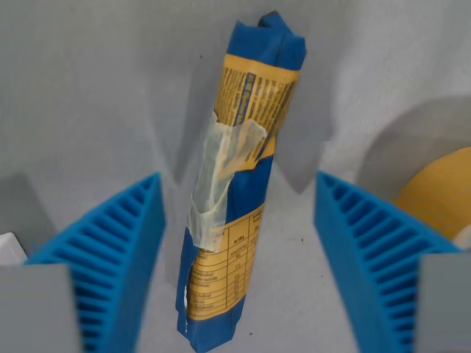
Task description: Pick up the blue bag
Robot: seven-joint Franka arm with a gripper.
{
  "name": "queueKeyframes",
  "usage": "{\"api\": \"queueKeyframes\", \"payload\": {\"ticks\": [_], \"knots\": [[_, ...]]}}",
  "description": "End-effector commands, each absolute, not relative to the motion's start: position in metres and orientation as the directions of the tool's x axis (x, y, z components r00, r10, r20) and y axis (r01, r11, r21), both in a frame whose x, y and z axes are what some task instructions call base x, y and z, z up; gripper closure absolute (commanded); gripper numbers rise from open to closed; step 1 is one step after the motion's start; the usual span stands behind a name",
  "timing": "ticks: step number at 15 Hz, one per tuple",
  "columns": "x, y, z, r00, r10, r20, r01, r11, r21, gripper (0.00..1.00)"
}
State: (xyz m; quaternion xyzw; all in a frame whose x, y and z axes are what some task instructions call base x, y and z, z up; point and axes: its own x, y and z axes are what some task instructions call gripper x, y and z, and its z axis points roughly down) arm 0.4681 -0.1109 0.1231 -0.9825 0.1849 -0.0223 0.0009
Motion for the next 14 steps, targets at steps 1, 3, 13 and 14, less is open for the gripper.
{"api": "queueKeyframes", "payload": {"ticks": [1,3,13,14], "knots": [[0.464,-0.111,0.126,0.928,-0.354,0.119,-0.352,-0.935,-0.040,1.00],[0.464,-0.111,0.126,0.928,-0.354,0.119,-0.352,-0.935,-0.040,1.00],[0.463,-0.110,0.141,0.929,-0.354,0.105,-0.352,-0.935,-0.038,1.00],[0.463,-0.110,0.146,0.930,-0.354,0.099,-0.352,-0.935,-0.037,1.00]]}}
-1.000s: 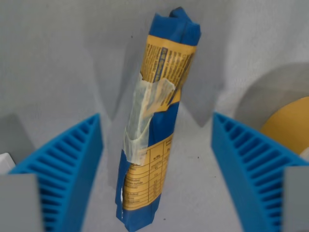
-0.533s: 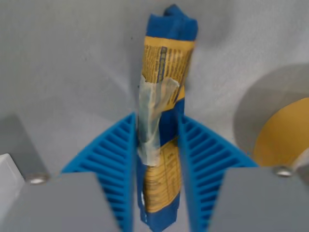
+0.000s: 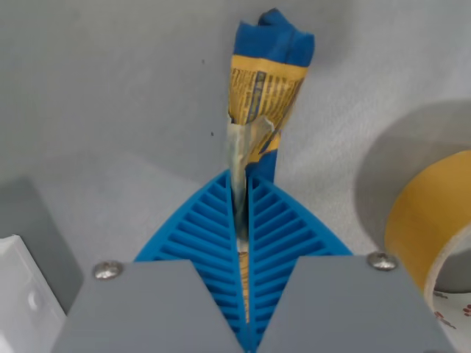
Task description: Pick up the blue bag
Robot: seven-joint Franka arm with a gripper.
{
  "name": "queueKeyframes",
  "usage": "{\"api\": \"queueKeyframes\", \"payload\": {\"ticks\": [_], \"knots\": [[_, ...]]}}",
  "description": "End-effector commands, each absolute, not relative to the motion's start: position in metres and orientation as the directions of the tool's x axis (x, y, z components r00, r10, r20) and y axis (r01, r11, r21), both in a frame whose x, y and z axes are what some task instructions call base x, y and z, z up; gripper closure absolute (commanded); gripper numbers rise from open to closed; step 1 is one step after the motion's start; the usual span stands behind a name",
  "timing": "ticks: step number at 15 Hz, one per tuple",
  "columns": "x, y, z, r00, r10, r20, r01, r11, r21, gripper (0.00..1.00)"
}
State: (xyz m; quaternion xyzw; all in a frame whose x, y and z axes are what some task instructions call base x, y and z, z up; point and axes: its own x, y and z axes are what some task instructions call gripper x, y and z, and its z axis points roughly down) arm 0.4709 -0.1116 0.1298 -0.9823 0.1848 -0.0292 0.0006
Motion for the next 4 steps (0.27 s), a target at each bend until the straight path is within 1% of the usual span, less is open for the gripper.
{"api": "queueKeyframes", "payload": {"ticks": [1,4], "knots": [[0.462,-0.110,0.151,0.931,-0.354,0.091,-0.352,-0.935,-0.036,1.00],[0.463,-0.110,0.166,0.932,-0.354,0.078,-0.352,-0.935,-0.033,1.00]]}}
